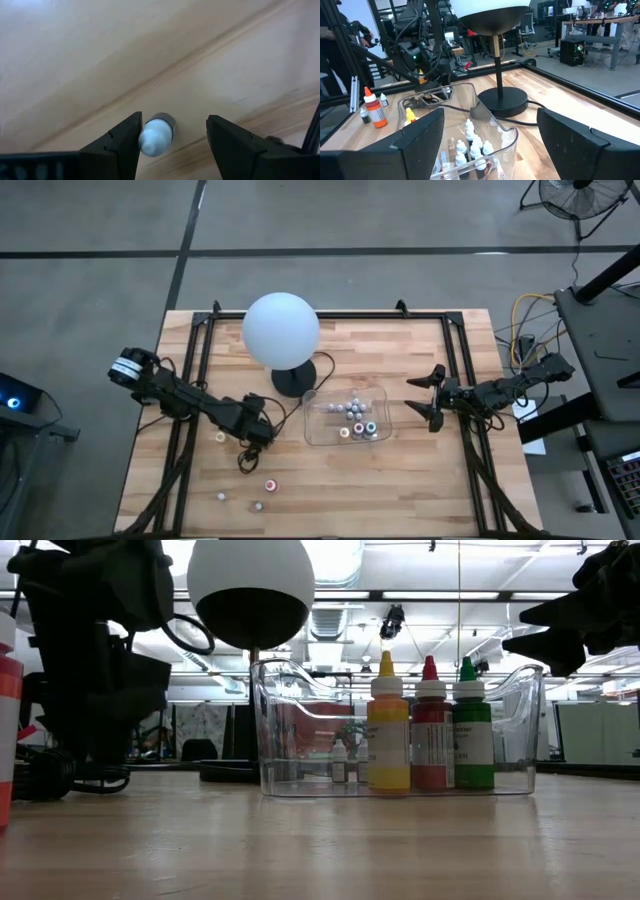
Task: Pick & Place food coloring
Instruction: Put the small red food coloring bottle into the transparent bin
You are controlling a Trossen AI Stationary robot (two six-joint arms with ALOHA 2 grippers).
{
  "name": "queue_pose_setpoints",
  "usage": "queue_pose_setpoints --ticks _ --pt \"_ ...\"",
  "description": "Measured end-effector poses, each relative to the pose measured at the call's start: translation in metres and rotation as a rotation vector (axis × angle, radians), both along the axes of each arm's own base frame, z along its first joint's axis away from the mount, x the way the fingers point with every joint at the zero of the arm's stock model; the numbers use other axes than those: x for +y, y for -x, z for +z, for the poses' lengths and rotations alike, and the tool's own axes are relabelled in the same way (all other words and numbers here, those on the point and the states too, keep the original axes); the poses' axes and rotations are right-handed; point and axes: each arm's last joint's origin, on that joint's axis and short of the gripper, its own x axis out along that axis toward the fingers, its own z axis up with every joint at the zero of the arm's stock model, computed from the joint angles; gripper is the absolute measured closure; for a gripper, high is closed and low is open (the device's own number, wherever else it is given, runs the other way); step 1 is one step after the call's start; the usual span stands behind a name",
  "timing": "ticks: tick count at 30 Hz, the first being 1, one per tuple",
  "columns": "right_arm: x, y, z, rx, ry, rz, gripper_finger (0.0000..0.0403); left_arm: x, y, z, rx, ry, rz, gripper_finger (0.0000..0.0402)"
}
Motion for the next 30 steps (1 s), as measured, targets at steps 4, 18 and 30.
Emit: queue_pose_setpoints --ticks 4,18,30 --pt "0.0 0.0 0.0 0.0 0.0 0.0 0.0098 0.0005 0.0018 0.0001 0.019 -0.002 0.004 0.0209" --pt "0.0 0.0 0.0 0.0 0.0 0.0 0.0092 0.0015 0.0046 0.0006 0.048 -0.011 -0.004 0.0233" --pt "-0.0001 0.0001 0.0001 -0.001 -0.001 0.0 0.0106 0.0014 0.0046 0.0009 0.057 -0.009 -0.036 0.035"
